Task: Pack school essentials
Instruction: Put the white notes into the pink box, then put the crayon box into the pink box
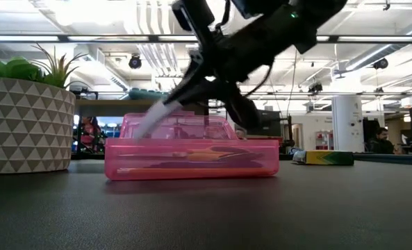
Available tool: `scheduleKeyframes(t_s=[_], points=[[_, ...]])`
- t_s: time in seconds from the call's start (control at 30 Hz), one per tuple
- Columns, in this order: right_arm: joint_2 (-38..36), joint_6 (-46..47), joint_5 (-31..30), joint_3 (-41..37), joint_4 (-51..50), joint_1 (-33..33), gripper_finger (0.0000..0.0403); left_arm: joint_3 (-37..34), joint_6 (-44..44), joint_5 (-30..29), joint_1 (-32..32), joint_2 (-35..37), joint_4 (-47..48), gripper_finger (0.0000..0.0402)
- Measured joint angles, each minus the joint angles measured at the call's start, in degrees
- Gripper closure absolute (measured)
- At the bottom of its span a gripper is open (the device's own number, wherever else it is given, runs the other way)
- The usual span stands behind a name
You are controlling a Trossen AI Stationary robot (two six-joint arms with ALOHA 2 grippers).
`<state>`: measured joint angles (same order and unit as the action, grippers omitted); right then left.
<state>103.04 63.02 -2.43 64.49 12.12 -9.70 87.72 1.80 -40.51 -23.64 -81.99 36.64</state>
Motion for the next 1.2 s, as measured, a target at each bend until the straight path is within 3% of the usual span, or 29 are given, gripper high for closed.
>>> scheduleKeyframes(t_s=[0.6, 0.77, 1.0, 1.2], points=[[3.73, 0.07, 0.54, 1.97, 0.11, -0.01, 0.0388, 0.0, 0.02, 0.02, -0.11, 0.63, -0.04, 0.0244], [3.68, -1.13, 0.54, 2.14, -0.16, -0.01, 0.0344, 0.0, 0.04, 0.0, -0.11, 0.63, -0.04, 0.0244], [3.6, -1.48, 0.55, 3.2, -6.53, 1.18, 0.0247, 0.0, 0.07, -0.09, -0.11, 0.63, -0.04, 0.0244], [-1.05, -8.72, 0.98, 6.9, -21.05, 3.26, 0.0202, 0.0, 0.63, -1.81, -0.09, 0.63, -0.03, 0.0244]])
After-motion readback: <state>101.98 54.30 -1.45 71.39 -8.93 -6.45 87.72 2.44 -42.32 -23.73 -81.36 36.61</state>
